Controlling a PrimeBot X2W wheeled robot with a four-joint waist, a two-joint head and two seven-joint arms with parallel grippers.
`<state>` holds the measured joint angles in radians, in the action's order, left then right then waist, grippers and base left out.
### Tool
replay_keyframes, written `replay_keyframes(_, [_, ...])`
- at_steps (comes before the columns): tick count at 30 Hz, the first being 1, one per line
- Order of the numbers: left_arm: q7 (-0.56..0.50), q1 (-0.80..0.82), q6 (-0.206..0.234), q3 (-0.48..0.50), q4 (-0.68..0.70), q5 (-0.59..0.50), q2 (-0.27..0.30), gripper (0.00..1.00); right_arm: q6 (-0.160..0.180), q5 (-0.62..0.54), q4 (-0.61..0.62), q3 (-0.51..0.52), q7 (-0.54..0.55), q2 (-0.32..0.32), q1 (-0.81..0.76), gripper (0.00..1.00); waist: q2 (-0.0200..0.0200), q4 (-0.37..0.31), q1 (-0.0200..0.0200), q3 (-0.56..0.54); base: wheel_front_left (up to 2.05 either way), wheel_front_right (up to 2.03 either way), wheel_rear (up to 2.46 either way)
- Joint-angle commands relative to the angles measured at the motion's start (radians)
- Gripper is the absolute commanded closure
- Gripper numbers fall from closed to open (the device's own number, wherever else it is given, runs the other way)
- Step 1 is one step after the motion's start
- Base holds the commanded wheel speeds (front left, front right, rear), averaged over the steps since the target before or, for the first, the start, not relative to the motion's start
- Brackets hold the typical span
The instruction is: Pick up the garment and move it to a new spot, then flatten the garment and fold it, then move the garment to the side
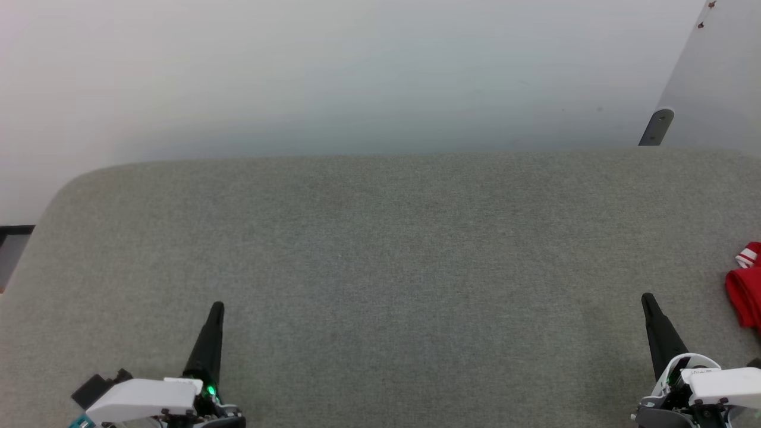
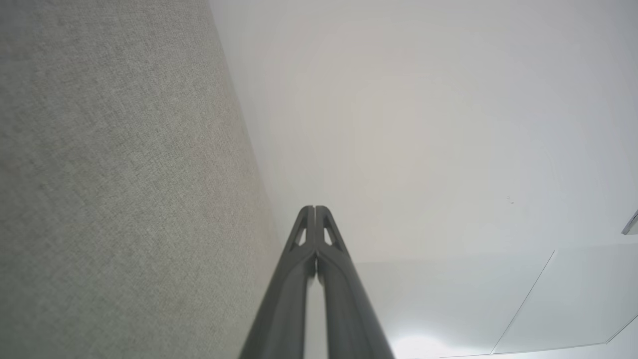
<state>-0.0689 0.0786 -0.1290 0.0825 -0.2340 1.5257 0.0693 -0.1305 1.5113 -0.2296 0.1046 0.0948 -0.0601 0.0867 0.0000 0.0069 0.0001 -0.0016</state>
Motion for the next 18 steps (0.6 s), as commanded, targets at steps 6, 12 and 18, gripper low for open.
replay_keyframes(6, [-0.015, 0.023, -0.003, 0.007, -0.005, 0.054, -0.002, 1.0, 0.0, 0.054, -0.008, 0.006, 0.011, 0.006, 0.019, 1.0, 0.0, -0.003, -0.0001, 0.002, 0.0, 0.0, 0.0])
replay_keyframes(12, [-0.027, 0.031, -0.003, 0.01, -0.01, 0.09, -0.004, 1.0, 0.0, 0.088, -0.015, 0.009, 0.019, 0.009, 0.027, 1.0, 0.0, -0.006, -0.0001, 0.004, 0.0, 0.0, 0.0])
replay_keyframes(18, [-0.032, 0.034, -0.003, 0.012, -0.012, 0.105, -0.005, 1.0, 0.0, 0.104, -0.017, 0.01, 0.02, 0.011, 0.028, 1.0, 0.0, -0.007, -0.0001, 0.005, 0.0, 0.0, 0.0])
